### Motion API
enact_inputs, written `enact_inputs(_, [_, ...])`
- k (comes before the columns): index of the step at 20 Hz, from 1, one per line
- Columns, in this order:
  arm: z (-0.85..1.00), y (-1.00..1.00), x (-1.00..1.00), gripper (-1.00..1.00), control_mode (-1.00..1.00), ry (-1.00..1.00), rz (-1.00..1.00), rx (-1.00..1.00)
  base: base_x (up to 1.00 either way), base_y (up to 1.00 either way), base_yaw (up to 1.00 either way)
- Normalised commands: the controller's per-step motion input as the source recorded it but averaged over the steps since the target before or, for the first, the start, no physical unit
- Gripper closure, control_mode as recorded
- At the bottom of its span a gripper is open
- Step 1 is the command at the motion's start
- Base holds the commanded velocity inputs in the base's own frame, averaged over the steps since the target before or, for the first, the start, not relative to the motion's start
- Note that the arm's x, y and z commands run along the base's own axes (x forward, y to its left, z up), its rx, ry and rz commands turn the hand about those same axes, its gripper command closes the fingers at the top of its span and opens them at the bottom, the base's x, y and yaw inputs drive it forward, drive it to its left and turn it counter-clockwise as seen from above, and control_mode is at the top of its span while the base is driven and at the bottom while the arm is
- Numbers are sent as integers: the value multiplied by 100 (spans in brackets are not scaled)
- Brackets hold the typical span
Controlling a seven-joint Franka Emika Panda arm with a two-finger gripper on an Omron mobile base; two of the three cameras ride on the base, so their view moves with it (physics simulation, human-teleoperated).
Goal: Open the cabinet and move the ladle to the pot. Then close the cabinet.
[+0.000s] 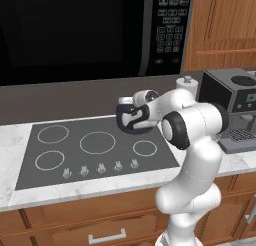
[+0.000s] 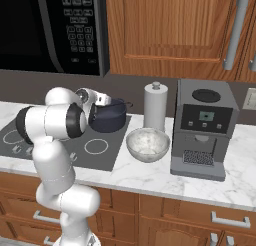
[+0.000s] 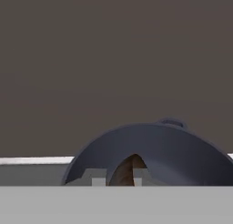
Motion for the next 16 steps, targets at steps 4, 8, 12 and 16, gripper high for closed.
enact_inputs(4, [-9,26,21,100,-100,0,0,0,0,0,0])
enact_inputs(8, [-4,29,9,100,-100,0,1,0,0,0,0])
enact_inputs(12, [-4,31,0,100,-100,0,0,0,0,0,0])
enact_inputs(16, [-7,19,5,100,-100,1,0,0,0,0,0])
